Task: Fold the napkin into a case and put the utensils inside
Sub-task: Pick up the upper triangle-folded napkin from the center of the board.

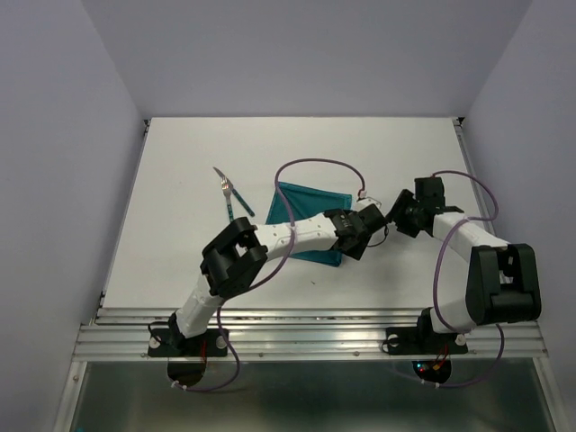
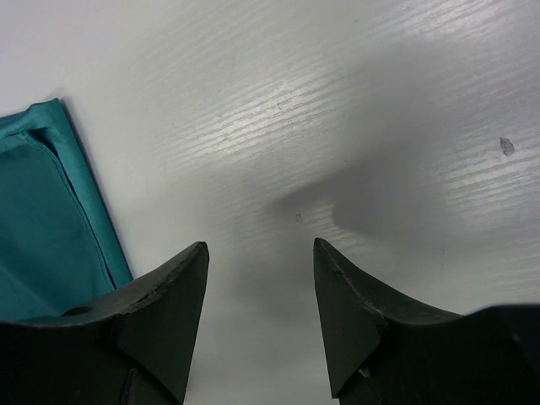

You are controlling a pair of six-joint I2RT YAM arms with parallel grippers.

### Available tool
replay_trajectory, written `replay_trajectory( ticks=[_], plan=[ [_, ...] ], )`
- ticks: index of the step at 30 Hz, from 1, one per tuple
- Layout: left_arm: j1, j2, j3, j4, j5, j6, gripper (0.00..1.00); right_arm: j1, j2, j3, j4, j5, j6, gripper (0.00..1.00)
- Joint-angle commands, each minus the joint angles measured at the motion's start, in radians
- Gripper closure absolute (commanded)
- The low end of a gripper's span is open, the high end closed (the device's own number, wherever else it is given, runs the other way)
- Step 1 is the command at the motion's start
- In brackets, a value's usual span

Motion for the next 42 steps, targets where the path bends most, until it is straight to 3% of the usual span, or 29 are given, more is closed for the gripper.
replay_trajectory(
  ticks=[1,10,21,31,33,37,42],
  plan=[
    [-0.018,0.009,0.026,-0.032,-0.042,0.03,0.37,0.001,-0.028,-0.004,0.015,-0.021,-0.02,0.41],
    [-0.024,0.046,-0.025,-0.024,-0.05,0.054,0.51,0.001,-0.025,-0.006,0.017,-0.019,-0.026,0.41],
    [-0.012,0.018,-0.187,0.079,0.007,0.047,0.56,0.001,-0.019,-0.012,0.023,-0.021,-0.025,0.41],
    [0.087,-0.012,-0.367,0.281,0.21,0.076,0.89,0.001,-0.033,-0.013,0.021,-0.047,-0.034,0.41],
    [0.102,-0.032,-0.384,0.298,0.228,0.094,1.0,0.001,-0.031,-0.012,0.026,-0.099,-0.045,0.39],
    [0.117,-0.081,-0.413,0.326,0.253,0.122,1.0,0.001,-0.022,-0.033,0.107,-0.272,-0.014,0.33],
    [0.131,-0.137,-0.451,0.362,0.276,0.136,1.0,0.044,0.034,-0.03,0.177,-0.335,0.033,0.31]
  ],
)
